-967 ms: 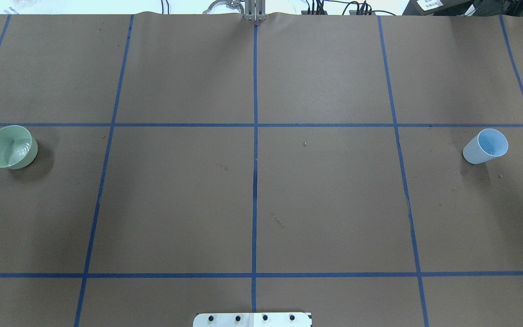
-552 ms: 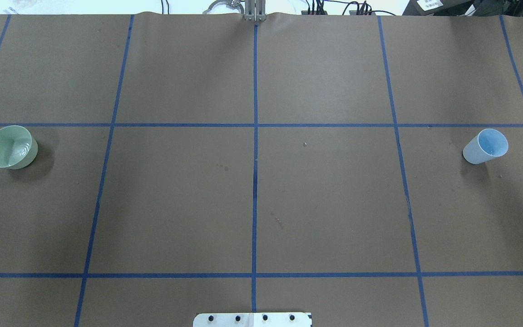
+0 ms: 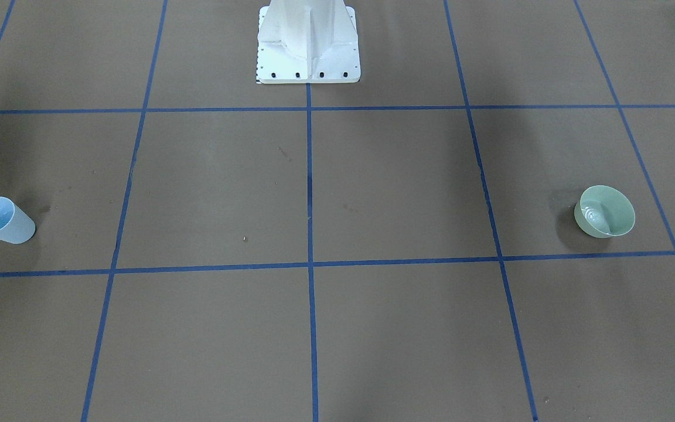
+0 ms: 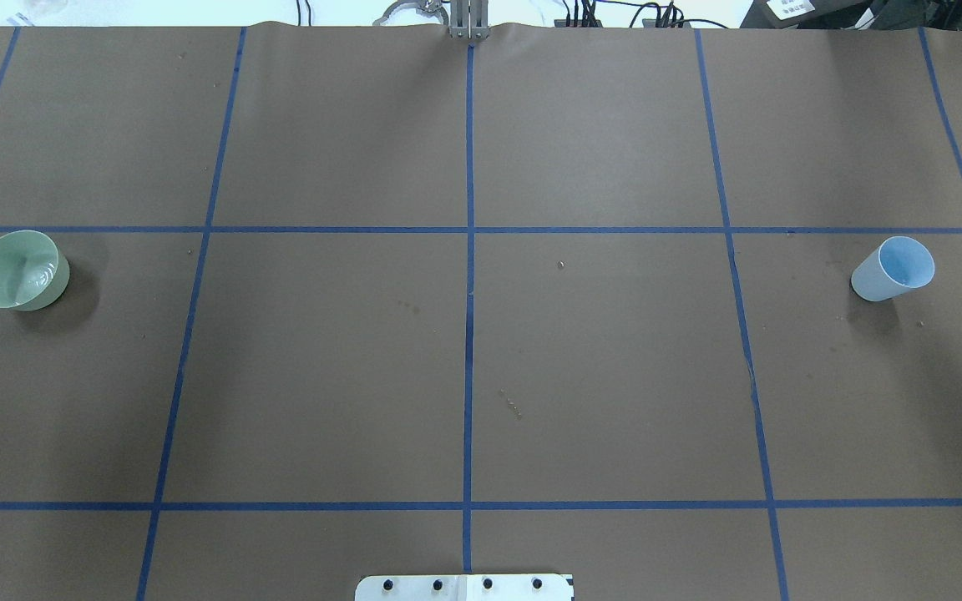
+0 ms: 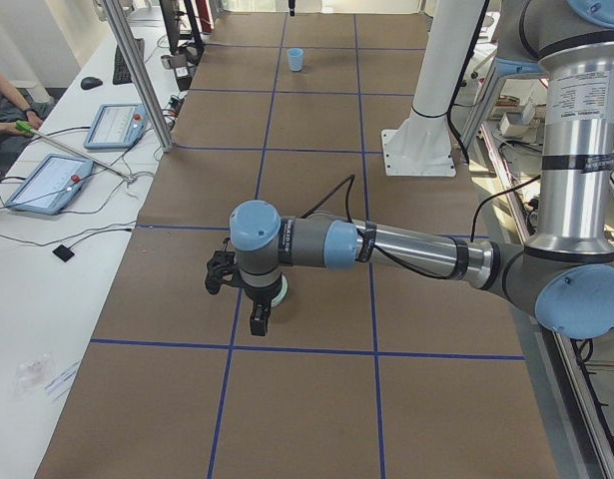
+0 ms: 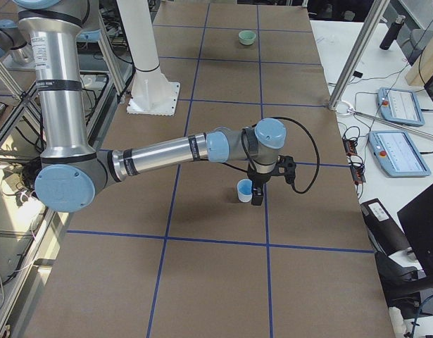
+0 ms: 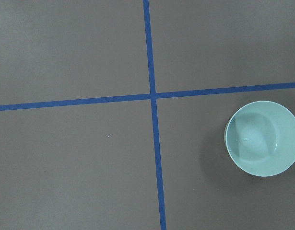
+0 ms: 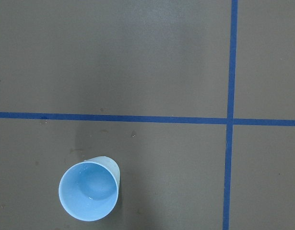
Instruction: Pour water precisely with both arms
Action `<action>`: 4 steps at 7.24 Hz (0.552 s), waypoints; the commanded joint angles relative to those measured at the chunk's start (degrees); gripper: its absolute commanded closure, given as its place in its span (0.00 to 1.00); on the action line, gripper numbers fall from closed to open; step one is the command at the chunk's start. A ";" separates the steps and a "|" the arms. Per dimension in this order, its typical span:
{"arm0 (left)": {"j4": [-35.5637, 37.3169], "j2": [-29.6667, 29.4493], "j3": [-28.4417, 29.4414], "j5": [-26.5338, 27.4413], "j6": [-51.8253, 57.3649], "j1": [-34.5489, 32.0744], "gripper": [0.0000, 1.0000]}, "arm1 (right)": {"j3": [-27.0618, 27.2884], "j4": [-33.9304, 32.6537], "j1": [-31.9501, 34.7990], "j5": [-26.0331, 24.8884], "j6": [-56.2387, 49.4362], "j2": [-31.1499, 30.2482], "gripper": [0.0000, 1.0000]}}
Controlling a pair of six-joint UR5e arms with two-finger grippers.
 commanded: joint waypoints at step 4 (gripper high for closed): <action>-0.36 -0.05 0.16 -2.17 0.06 0.15 0.00 | 0.30 0.33 -0.39 0.01 -0.26 -0.22 0.00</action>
